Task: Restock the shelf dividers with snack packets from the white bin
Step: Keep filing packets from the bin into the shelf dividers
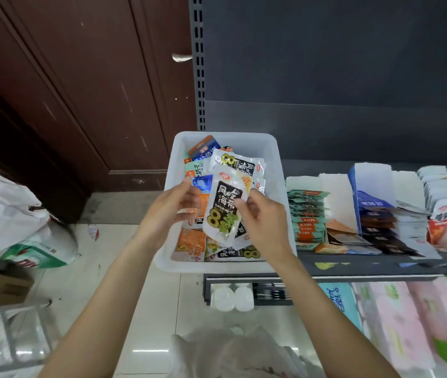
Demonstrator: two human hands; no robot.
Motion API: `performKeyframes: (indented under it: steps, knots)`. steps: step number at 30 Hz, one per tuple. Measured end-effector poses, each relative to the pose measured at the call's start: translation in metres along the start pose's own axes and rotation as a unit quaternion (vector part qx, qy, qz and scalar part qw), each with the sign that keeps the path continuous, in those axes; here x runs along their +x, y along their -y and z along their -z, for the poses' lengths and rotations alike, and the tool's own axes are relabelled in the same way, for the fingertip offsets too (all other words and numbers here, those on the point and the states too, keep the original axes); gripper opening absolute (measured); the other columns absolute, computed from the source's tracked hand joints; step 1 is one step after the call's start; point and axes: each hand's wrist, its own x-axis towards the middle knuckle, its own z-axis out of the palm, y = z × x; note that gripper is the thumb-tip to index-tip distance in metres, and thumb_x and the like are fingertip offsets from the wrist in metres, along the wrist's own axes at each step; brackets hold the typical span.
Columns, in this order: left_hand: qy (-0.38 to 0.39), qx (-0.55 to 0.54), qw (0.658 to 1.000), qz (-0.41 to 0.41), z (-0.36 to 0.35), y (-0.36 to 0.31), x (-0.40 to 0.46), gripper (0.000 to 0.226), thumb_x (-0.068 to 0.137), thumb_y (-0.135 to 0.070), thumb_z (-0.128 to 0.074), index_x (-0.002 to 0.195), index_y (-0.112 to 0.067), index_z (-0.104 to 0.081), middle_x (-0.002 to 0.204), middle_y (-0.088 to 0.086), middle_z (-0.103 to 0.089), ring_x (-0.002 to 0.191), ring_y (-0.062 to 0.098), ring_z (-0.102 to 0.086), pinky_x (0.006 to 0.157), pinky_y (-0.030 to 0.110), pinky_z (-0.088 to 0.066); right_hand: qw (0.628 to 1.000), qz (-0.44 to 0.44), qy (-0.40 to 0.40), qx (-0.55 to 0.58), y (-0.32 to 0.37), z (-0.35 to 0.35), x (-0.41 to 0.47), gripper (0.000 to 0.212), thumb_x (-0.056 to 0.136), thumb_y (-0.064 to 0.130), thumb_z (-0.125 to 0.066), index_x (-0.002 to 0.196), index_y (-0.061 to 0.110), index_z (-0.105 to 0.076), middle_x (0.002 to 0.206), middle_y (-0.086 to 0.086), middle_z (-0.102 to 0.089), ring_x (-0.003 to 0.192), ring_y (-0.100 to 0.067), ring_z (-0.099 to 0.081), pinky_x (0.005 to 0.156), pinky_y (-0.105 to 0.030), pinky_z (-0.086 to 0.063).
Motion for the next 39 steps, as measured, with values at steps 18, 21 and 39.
performKeyframes:
  steps: [18, 21, 39]
  knots:
    - [0.099, 0.416, 0.700, -0.572, -0.243, -0.004, 0.016, 0.027, 0.087, -0.037, -0.060, 0.108, -0.022, -0.066, 0.104, -0.004, -0.069, 0.093, 0.016, -0.063, 0.078, 0.034, -0.051, 0.986, -0.103, -0.117, -0.052, -0.090, 0.244, -0.065, 0.009, 0.088, 0.032, -0.056, 0.097, 0.035, -0.058, 0.078, 0.016, -0.066, 0.067, -0.002, -0.059, 0.062, -0.024, -0.046]
    - [0.048, 0.375, 0.752, -0.540, -0.305, 0.005, 0.029, 0.039, 0.086, -0.032, -0.064, 0.123, -0.022, -0.055, 0.120, -0.003, -0.058, 0.112, 0.014, -0.048, 0.094, 0.026, -0.035, 0.960, -0.129, -0.233, -0.088, -0.126, 0.282, -0.068, 0.005, 0.088, 0.036, -0.053, 0.084, 0.035, -0.051, 0.062, 0.010, -0.059, 0.057, -0.014, -0.056, 0.055, -0.034, -0.048]
    - [0.006, 0.547, 0.760, -0.350, -0.418, 0.055, 0.063, 0.009, 0.081, -0.030, -0.069, 0.088, -0.026, -0.073, 0.090, -0.003, -0.070, 0.085, 0.022, -0.064, 0.074, 0.032, -0.051, 0.872, 0.148, -0.009, -0.466, -0.239, 0.328, 0.057, 0.028, 0.062, 0.002, -0.067, 0.084, 0.019, -0.070, 0.052, 0.001, -0.060, 0.062, -0.023, -0.058, 0.067, -0.032, -0.042]
